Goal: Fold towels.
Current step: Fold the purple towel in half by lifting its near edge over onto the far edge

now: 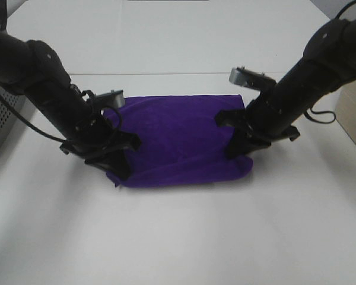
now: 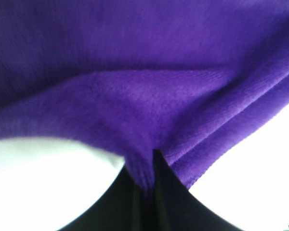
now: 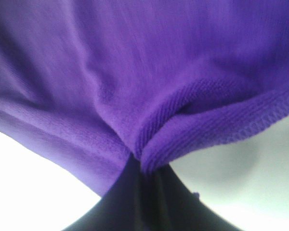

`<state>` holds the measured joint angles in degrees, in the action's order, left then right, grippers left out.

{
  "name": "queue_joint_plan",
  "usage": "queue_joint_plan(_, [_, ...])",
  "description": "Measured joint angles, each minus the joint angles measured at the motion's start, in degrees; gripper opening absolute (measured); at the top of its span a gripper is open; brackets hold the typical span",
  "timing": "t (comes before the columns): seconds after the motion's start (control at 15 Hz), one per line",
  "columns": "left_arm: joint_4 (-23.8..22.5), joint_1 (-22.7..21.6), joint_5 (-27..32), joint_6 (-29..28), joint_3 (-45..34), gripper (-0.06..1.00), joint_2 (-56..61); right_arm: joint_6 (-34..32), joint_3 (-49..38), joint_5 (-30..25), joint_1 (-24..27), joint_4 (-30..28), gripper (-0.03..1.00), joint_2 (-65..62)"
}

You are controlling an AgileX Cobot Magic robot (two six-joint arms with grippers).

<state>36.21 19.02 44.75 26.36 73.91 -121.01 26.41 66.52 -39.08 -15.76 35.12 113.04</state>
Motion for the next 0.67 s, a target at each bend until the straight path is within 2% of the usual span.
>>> queue_joint_plan(0.13, [0.00,0.00,-0.40,-0.06,3.95,0.00,1.89,-0.52,5.50,-0.46,0.00,-0.23,0.02,-1.03])
queue_joint_plan(0.27, [0.23,0.00,-3.21,-0.06,7.51,0.00,1.89,-0.57,10.66,-0.17,0.00,-1.20,0.02,-0.11])
queue_joint_plan(0.47, [0.29,0.00,-9.45,-0.23,12.55,0.00,1.09,-2.35,20.11,0.69,0.00,-4.35,0.02,5.10])
queue_joint_plan(0.67, [0.11,0.00,-12.78,-0.11,18.96,0.00,-3.95,-5.96,29.68,0.69,0.00,-9.05,0.02,12.26])
